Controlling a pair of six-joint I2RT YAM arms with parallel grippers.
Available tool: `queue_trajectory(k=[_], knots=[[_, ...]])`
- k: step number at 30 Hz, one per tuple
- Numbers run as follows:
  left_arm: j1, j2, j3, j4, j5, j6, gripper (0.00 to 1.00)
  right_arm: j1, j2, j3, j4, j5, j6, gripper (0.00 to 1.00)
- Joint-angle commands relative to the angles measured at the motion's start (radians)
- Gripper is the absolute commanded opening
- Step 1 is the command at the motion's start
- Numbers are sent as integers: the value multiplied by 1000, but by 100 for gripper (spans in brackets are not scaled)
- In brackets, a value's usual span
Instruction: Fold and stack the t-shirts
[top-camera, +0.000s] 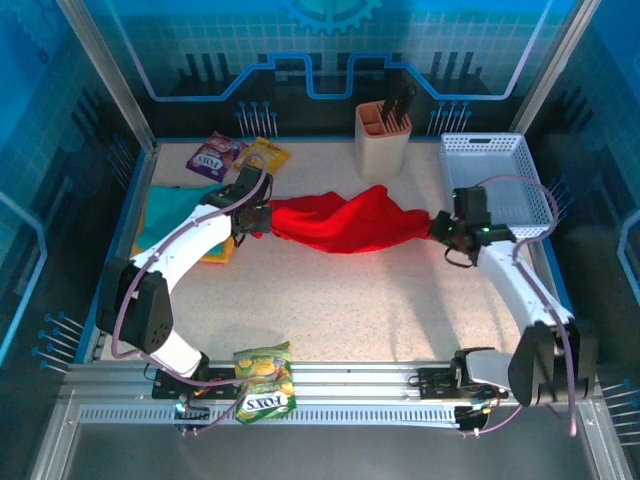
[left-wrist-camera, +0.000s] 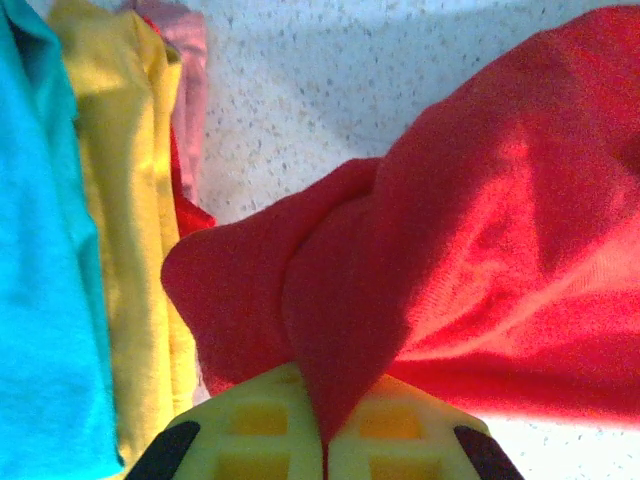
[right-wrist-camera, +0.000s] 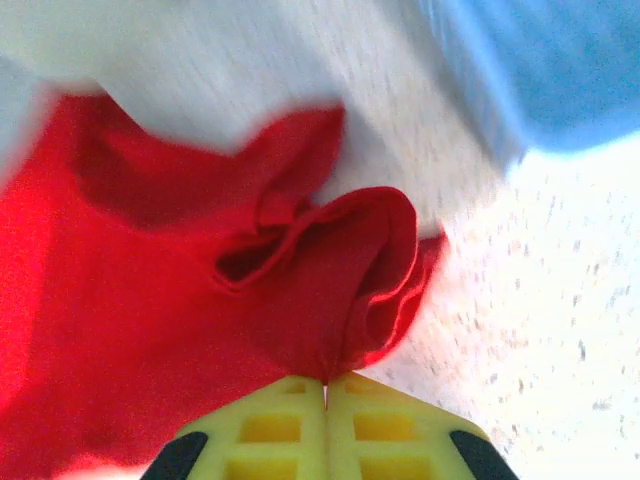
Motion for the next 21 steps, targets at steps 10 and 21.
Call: queue_trajectory(k=[10, 21], knots=[[12, 46, 66, -65, -41, 83, 26, -180, -61, 91, -100, -188, 17, 0], [15, 58, 21, -45, 138, -18, 55, -206, -75, 61, -86, -236, 28, 0]])
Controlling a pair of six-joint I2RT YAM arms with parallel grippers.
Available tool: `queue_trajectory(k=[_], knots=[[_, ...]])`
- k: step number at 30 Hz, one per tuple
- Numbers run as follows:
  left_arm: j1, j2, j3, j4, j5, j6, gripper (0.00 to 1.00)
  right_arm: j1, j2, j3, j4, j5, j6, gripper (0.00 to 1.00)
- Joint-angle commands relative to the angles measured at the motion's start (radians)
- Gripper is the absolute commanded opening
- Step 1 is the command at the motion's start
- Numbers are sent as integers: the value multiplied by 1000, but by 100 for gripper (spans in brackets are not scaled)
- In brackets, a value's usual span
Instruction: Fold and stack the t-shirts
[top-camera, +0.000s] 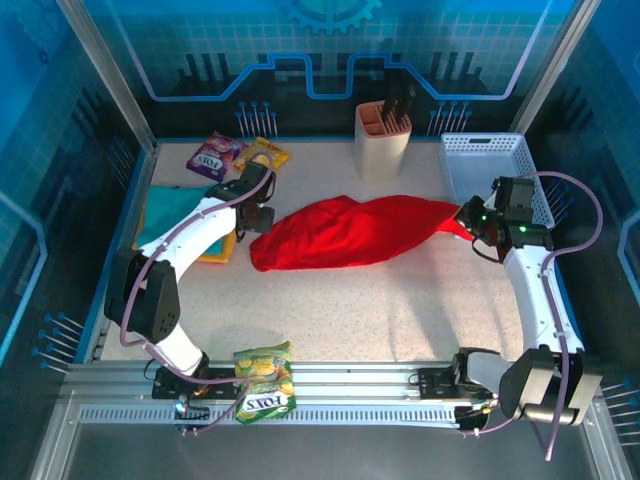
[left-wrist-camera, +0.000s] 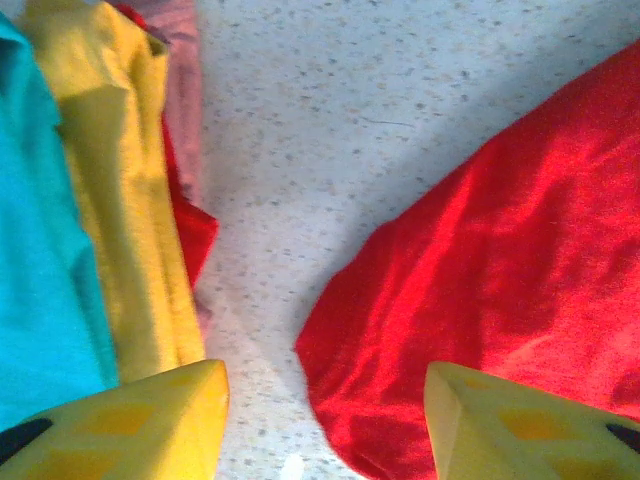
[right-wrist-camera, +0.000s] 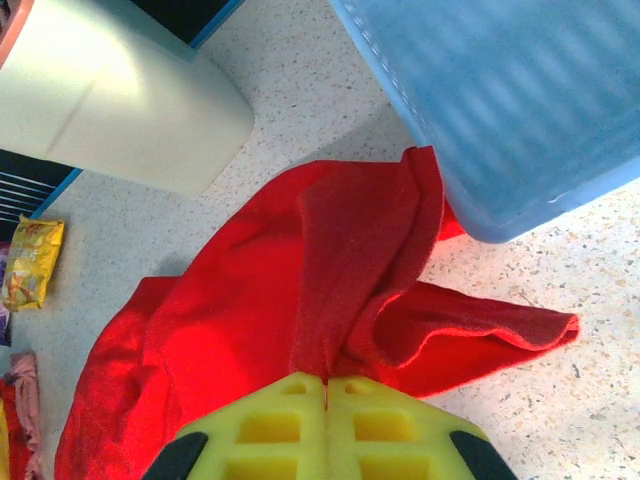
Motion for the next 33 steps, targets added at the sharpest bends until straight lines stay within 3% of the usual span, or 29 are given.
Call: queue_trajectory(k=[1, 6, 8, 13, 16, 23, 29, 33], knots=[[8, -30, -57, 24, 176, -85, 56, -14, -16, -24, -3, -34, 10, 0], [-15, -101, -263, 212, 462, -290, 58, -11, -24, -62, 19, -57, 20, 0], [-62, -107, -323, 285, 472, -351, 59, -8, -26, -75, 30, -59, 24, 0], [-280, -29, -299, 312, 237, -303, 67, 4, -17, -90, 46, -68, 32, 0], [-362, 59, -224, 267, 98, -230, 69, 9, -13, -90, 46, -72, 26, 0], [-410, 182, -130, 209, -34, -123, 65, 10, -20, -98, 39, -73, 12, 0], [-411, 237, -111, 210, -118, -111, 66, 10, -17, -114, 62, -93, 24, 0], [-410, 290, -82, 223, -166, -81, 56, 10, -10, -107, 64, -95, 20, 0]])
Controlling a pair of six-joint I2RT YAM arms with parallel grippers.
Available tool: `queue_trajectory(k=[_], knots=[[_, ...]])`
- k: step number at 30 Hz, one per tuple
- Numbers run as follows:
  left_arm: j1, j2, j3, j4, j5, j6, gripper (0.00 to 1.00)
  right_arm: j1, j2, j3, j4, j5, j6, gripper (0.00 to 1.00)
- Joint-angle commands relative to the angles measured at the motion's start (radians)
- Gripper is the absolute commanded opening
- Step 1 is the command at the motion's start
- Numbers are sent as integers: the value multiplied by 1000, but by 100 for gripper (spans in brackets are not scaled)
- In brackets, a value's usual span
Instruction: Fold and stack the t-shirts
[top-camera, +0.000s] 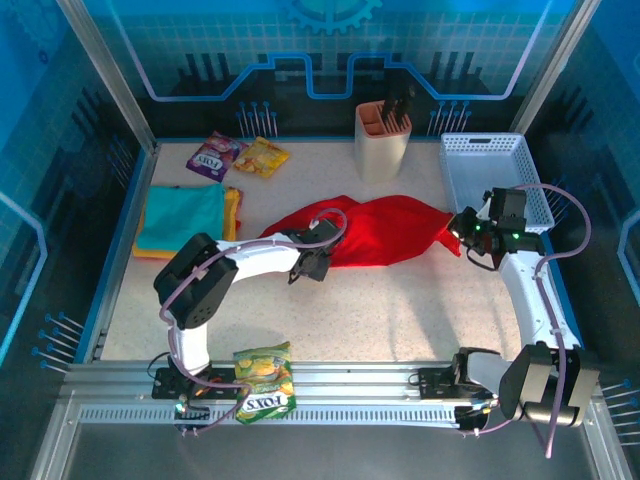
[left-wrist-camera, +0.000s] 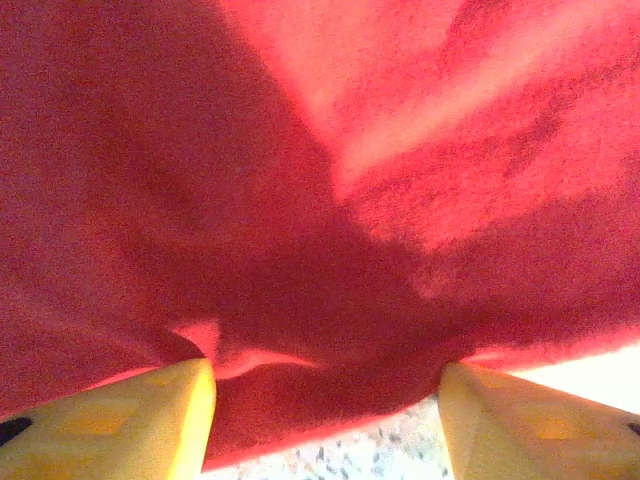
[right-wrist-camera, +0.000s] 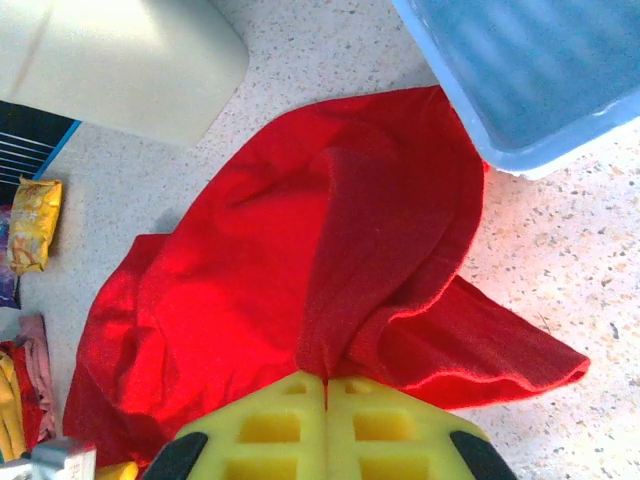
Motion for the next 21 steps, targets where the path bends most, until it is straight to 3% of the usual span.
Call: queue_trajectory(k=[1, 6, 9, 12, 17, 21], knots=[[-7, 53, 46, -17, -96, 47, 51, 8, -4, -1, 11, -20, -1, 0], [-5, 34, 49, -15, -134, 97, 19, 5, -8, 12, -6, -13, -17, 0], [1, -24, 35, -44, -134, 135, 5, 2, -20, 20, -22, -12, -23, 0], [6, -106, 59, -169, -66, 206, 0, -1, -33, 49, -62, -15, -34, 0], [23, -238, 145, -413, 10, 271, 0, -1, -29, 167, -207, -5, -63, 0], [63, -271, 225, -492, 87, 349, 2, -2, -46, 214, -233, -2, -58, 0]])
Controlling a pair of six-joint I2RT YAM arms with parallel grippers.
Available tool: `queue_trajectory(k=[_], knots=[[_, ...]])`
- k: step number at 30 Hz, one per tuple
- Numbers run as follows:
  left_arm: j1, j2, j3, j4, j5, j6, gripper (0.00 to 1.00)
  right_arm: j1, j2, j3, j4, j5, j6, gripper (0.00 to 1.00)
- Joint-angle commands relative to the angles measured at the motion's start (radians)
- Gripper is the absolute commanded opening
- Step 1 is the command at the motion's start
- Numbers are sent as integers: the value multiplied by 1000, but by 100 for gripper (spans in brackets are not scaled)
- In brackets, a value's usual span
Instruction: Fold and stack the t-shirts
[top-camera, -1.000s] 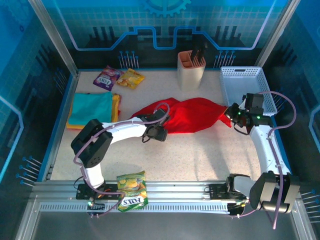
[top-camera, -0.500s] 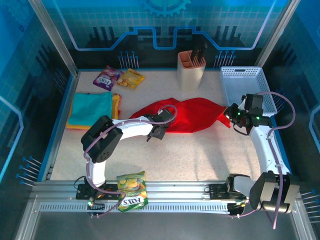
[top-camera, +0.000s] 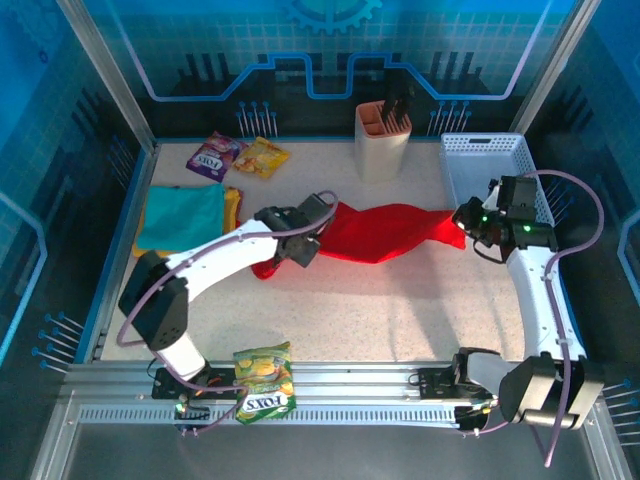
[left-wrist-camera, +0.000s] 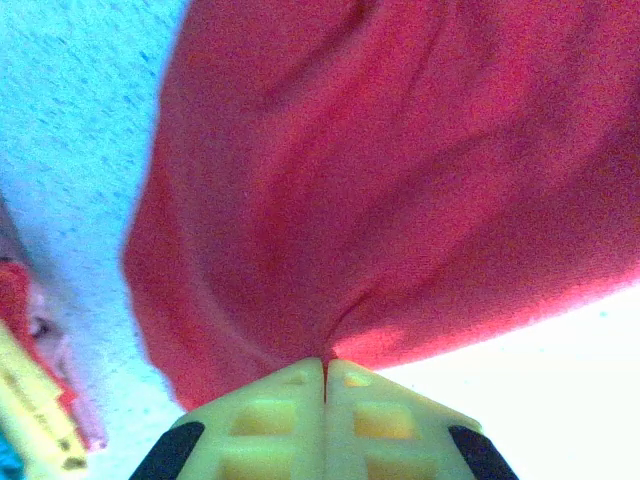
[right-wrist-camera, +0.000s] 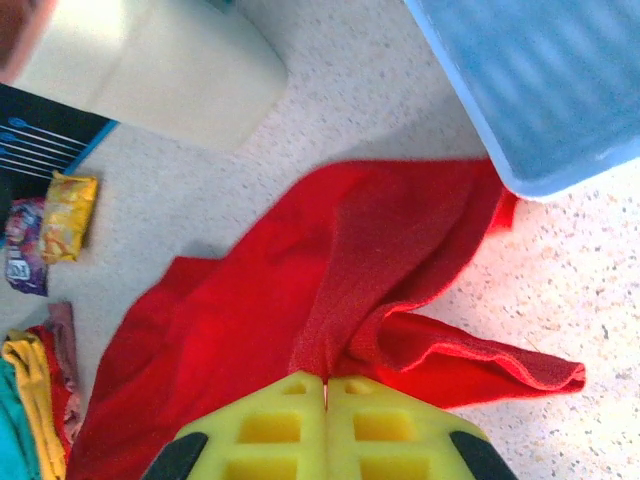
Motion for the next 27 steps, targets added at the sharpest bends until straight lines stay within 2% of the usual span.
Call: queue_trajectory(k=[1, 6, 11, 15, 18, 19, 22, 23, 25, 27], knots=[[42, -20, 79, -138, 87, 110, 2, -2, -26, 55, -74, 2, -15, 0], [113, 66, 237, -145, 91, 220, 2, -3, -7, 74, -75, -11, -5, 0], [180, 217, 419, -175, 56, 307, 2, -5, 4, 82, -69, -4, 0, 0], [228, 327, 514, -98, 50, 366, 4, -6, 22, 79, -56, -9, 6, 0], [262, 436, 645, -87, -8, 381, 7, -4, 32, 69, -41, -20, 15, 0], [273, 474, 699, -98, -37, 373, 17, -4, 34, 66, -37, -24, 17, 0], [302, 545, 841, -170, -78, 303, 34, -2, 34, 58, -27, -29, 20, 0], [308, 553, 868, -199, -76, 271, 45, 0, 33, 56, -26, -29, 19, 0], [308, 529, 846, -212, -72, 214, 59, 2, 33, 52, -21, -27, 19, 0], [306, 476, 772, -214, -62, 122, 61, 2, 33, 46, -14, -30, 19, 0]])
